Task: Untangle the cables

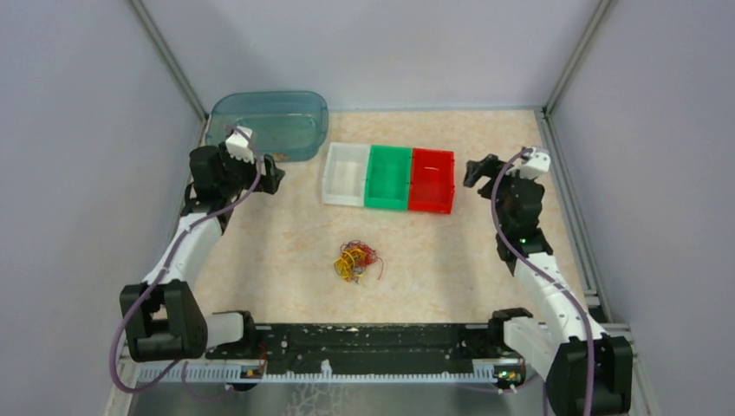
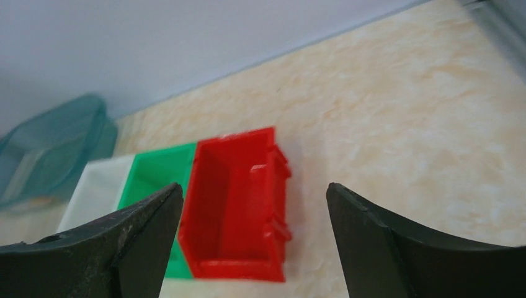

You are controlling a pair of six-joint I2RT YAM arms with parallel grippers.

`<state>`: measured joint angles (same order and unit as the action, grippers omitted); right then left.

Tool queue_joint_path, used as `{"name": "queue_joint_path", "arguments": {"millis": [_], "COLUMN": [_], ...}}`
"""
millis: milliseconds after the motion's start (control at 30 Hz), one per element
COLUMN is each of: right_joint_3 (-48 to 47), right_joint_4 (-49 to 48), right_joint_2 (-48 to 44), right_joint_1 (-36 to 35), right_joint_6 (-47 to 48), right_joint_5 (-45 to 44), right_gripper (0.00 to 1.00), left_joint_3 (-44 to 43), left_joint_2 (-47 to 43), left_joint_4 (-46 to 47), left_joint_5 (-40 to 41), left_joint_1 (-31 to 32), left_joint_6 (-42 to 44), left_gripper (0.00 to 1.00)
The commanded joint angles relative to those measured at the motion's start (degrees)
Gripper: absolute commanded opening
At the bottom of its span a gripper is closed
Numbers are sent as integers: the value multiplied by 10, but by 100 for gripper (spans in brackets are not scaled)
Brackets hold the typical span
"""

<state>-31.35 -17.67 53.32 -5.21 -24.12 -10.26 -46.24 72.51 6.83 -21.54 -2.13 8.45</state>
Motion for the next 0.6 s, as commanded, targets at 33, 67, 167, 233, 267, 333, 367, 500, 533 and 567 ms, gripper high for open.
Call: {"name": "queue_joint_path", "arguments": {"millis": [33, 67, 167, 233, 267, 333, 367, 500, 533, 567], "right_joint_3": [-50, -56, -70, -77, -81, -90, -93, -110, -115, -122], "right_joint_4": [41, 48, 67, 70, 70, 69, 66, 63, 63, 61], "right_joint_2": [13, 20, 42, 65, 77, 108, 123, 184, 200, 216], "right_joint_1": [-94, -126, -232, -291, -311, -347, -360, -431, -444, -451], "right_joint_6": [45, 56, 100, 111, 111, 104, 101, 128, 135, 137], "right_joint_5": [194, 198, 188, 191, 201, 229, 240, 232, 226, 227], "right_gripper": [79, 76, 74, 73, 72, 69, 66, 59, 59, 58], "left_joint_3": [-62, -67, -83, -92, -95, -95, -92, -80, -76, -74], "left_joint_2": [-21, -21, -18, -15, -14, -15, -18, -34, -38, -41], "left_joint_4": [-188, -203, -252, -283, -300, -317, -321, -327, -327, -327], "left_joint_5": [-89, -106, -151, -168, -174, -186, -189, -208, -215, -223], "left_joint_1": [-3, -3, -2, -3, -3, -3, -3, -3, -3, -3], "left_joint_6": [42, 52, 77, 94, 102, 121, 128, 139, 141, 142], "left_gripper": [100, 99, 98, 97, 97, 99, 99, 99, 99, 99]}}
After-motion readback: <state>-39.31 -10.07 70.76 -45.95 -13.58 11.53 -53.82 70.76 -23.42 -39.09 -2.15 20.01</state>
